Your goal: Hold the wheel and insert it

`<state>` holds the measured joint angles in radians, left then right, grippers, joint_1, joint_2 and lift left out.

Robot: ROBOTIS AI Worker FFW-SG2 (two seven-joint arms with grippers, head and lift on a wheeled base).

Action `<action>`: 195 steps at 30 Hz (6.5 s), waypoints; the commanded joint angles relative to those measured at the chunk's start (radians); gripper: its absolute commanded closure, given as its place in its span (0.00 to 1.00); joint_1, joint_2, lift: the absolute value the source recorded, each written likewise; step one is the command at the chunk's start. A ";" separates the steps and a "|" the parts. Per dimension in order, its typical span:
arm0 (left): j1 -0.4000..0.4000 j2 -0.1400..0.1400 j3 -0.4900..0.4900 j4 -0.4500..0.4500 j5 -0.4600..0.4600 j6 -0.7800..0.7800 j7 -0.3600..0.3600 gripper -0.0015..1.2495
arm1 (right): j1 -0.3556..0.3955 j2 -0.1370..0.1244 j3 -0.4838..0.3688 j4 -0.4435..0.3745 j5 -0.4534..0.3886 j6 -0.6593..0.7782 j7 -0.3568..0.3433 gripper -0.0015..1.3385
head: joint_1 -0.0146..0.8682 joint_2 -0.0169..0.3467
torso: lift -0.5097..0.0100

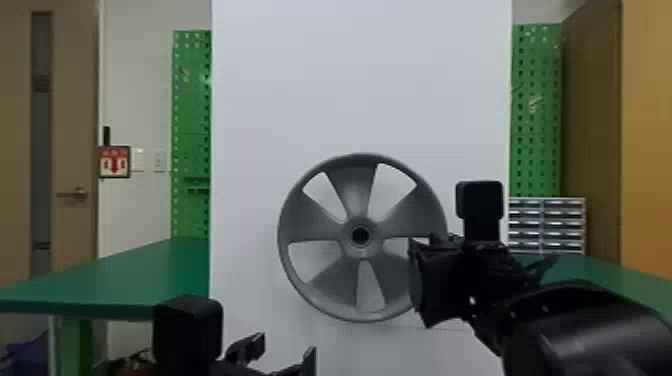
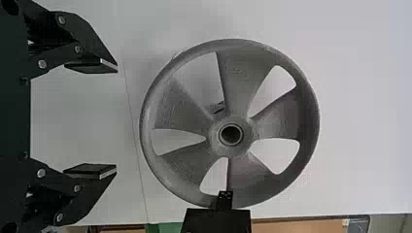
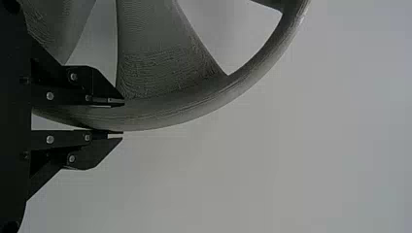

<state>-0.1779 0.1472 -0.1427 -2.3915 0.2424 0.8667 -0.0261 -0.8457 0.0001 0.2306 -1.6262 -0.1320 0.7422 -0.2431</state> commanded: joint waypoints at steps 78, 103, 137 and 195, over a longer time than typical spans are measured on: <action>-0.009 0.006 -0.017 0.002 -0.002 0.000 0.017 0.41 | -0.023 0.001 -0.002 0.094 -0.077 -0.124 -0.114 0.00 | 0.02 0.37 | 0.06; -0.006 0.005 -0.012 0.000 0.000 0.000 0.017 0.41 | 0.019 0.001 0.013 0.012 -0.083 -0.119 -0.068 0.00 | 0.02 0.37 | 0.06; 0.014 0.003 0.025 0.000 0.021 -0.021 0.015 0.41 | 0.444 -0.017 0.023 -0.241 0.126 -0.365 0.219 0.00 | 0.02 0.37 | 0.06; 0.021 -0.014 0.023 0.000 -0.002 -0.040 0.017 0.41 | 0.810 -0.074 -0.135 -0.052 0.095 -0.727 0.357 0.00 | 0.02 0.38 | 0.06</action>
<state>-0.1569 0.1343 -0.1197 -2.3915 0.2411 0.8269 -0.0092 -0.0338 -0.0704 0.0920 -1.6782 -0.0368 0.0143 0.1140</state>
